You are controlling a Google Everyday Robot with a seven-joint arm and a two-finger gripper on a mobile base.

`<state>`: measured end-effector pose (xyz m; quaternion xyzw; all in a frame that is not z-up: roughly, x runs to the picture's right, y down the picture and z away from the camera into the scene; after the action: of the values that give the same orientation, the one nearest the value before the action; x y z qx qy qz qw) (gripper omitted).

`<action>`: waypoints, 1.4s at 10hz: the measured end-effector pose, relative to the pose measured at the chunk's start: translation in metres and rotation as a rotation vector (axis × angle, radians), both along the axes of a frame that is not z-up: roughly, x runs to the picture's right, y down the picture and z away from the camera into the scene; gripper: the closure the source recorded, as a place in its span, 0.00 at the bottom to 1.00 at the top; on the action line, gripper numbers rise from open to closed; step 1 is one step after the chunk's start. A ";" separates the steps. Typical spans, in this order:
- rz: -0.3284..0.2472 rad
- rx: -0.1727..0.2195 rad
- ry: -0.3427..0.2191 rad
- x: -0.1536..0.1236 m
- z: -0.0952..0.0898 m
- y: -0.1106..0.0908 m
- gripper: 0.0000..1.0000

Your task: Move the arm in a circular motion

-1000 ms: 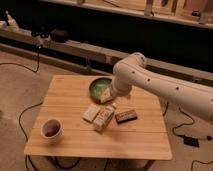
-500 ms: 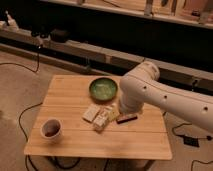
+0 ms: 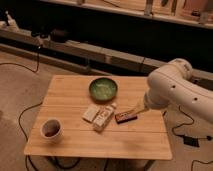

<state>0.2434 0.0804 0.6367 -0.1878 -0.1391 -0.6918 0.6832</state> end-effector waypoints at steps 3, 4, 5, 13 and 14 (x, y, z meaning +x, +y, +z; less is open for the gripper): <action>0.112 0.070 0.071 0.057 0.018 -0.039 0.20; 0.142 0.072 0.090 0.070 0.028 -0.046 0.20; 0.179 0.072 0.107 0.082 0.043 -0.053 0.20; 0.292 0.106 0.140 0.083 0.137 -0.121 0.20; 0.261 0.093 0.124 0.063 0.151 -0.118 0.20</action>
<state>0.3063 -0.0380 0.7878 -0.1786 -0.0880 -0.5898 0.7826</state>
